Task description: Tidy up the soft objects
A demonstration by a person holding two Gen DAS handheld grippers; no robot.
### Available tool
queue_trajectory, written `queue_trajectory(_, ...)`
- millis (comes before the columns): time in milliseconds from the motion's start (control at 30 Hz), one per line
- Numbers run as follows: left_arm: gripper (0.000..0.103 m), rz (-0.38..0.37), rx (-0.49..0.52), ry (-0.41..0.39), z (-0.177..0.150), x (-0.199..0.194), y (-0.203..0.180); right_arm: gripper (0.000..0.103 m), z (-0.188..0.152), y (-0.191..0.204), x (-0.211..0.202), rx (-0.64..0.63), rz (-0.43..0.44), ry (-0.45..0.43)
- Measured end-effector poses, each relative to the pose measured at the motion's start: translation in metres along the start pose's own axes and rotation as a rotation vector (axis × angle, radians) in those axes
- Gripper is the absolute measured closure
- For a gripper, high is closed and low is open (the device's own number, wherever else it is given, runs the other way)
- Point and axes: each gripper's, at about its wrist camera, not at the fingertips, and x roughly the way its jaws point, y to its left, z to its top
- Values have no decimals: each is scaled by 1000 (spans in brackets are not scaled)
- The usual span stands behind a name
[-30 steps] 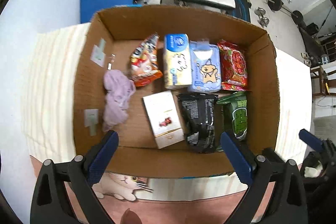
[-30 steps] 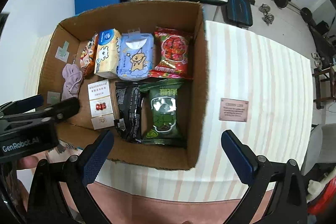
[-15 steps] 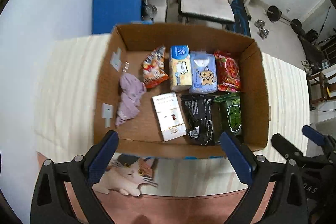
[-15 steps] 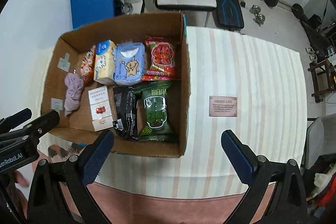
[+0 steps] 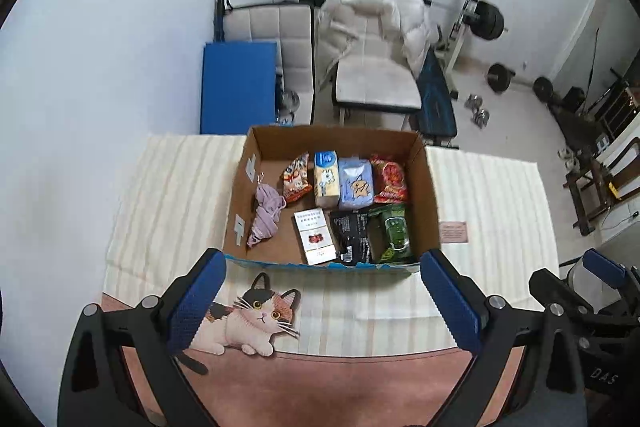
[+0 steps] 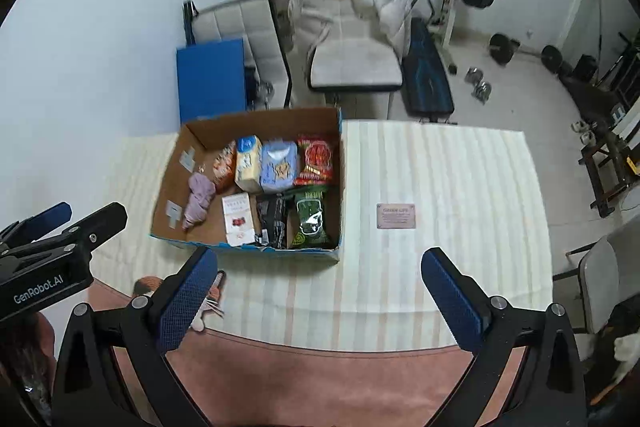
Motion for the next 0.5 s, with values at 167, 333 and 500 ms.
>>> queue_trajectory(167,3,-14,-12,-38,-11,-38,3,0,-13,0,-51,-1,9,-67)
queue_trajectory(333,3,-9,-14,-74,-16,-65,4,0,-20,-1,-88,-21,-5,-124)
queue_trajectory(500,3,-18,-15,-105,-22,-85,3,0,-28,2,-113,-41,-1,-150)
